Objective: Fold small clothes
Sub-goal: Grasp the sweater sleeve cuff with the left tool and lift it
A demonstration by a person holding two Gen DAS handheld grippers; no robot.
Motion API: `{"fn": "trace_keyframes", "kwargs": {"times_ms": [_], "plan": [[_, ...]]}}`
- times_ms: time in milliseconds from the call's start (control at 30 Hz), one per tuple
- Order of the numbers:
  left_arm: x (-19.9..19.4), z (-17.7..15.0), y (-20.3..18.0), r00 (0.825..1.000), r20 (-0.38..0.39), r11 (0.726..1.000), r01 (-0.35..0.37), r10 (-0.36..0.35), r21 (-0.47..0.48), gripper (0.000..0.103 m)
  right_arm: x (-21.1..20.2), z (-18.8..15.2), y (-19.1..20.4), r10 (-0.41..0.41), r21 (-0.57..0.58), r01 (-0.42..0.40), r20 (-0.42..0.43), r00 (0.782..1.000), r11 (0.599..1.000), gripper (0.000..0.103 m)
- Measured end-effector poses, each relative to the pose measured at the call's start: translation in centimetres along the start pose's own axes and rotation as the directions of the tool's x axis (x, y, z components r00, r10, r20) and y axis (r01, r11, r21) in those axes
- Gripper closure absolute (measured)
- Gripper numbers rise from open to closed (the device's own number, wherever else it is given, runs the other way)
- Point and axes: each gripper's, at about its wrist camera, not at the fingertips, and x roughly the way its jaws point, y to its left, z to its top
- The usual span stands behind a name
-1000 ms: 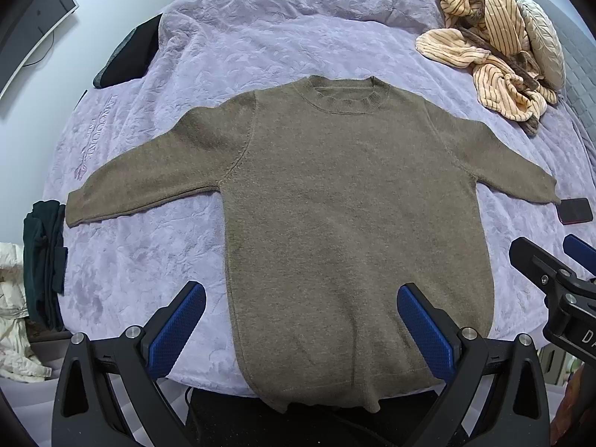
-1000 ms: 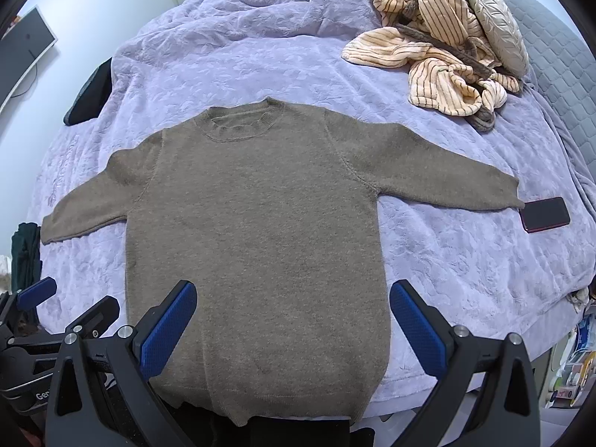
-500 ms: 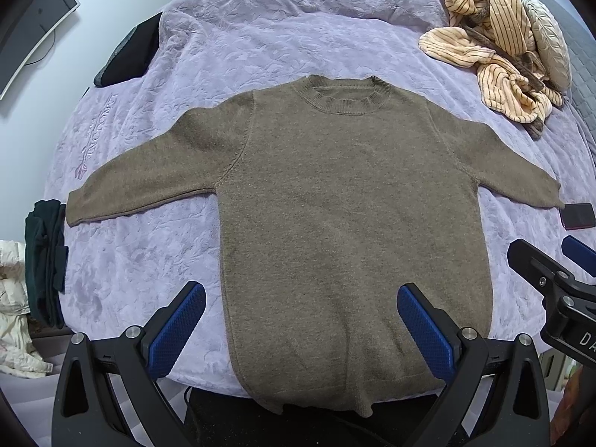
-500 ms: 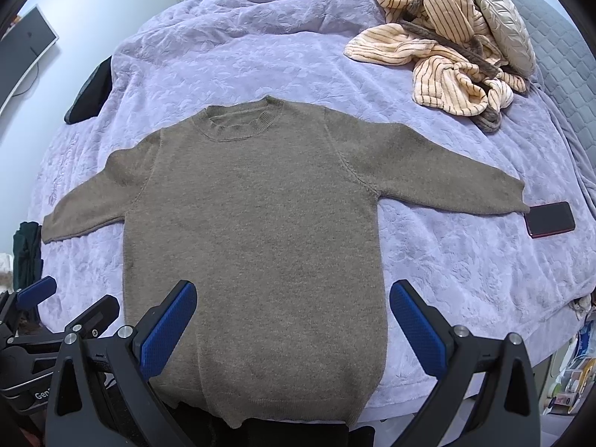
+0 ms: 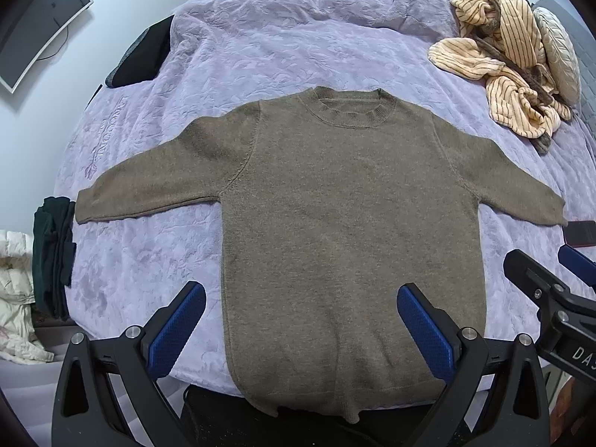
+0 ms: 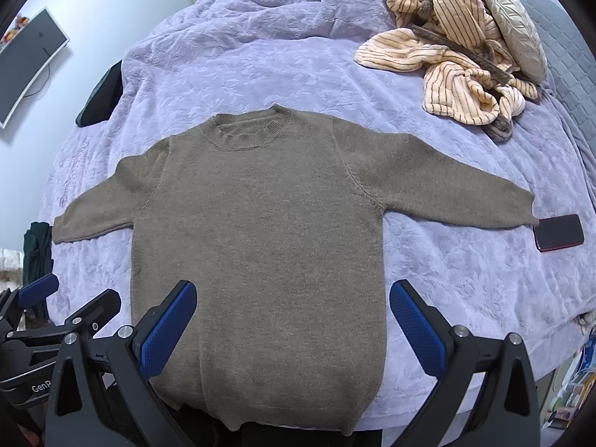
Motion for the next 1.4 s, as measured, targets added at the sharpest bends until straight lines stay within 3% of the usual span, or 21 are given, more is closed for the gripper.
{"fn": "trace_keyframes", "kwargs": {"times_ms": [433,667,900,1100,1233,1333,1400], "plan": [[-0.4,-1.2,-1.6,0.999,-0.018,0.996,-0.030,0.028,-0.083,0.000,0.4,0.4,-1.7,0.052,-0.064,-0.052,-0.014,0.999,0.997,0.000],[0.0,-2.0,0.9,0.999,-0.032,0.986,0.000,-0.005,-0.164,0.000,2.6,0.8,-1.4,0.070,-0.083,-0.075,-0.064,0.996,0.994,0.000],[2.8,-1.7,7.8,0.998,-0.049,0.955,0.026,-0.042,-0.297,0.000,3.8,1.0,2.3,0.065,-0.100,-0.075,-0.097,0.993,0.992,0.000],[6.5,0.2,14.0,0.996,-0.036,0.958,0.065,-0.078,-0.278,0.000,5.5,1.7,7.3,0.033,-0.092,-0.043,-0.113,0.993,0.995,0.000],[10.0,1.4,19.1,0.995,-0.036,0.950,0.075,-0.090,-0.302,0.000,8.3,1.7,11.8,0.035,-0.090,-0.051,-0.178,0.983,0.995,0.000],[12.7,2.0,23.8,0.993,-0.031,0.931,0.092,-0.111,-0.353,0.000,10.4,1.4,16.1,0.048,-0.122,-0.076,-0.218,0.975,0.990,0.000],[14.1,2.2,27.7,0.989,0.013,0.903,0.142,-0.149,-0.405,0.000,11.6,1.1,19.0,0.066,-0.154,-0.105,-0.242,0.968,0.982,0.000]]}}
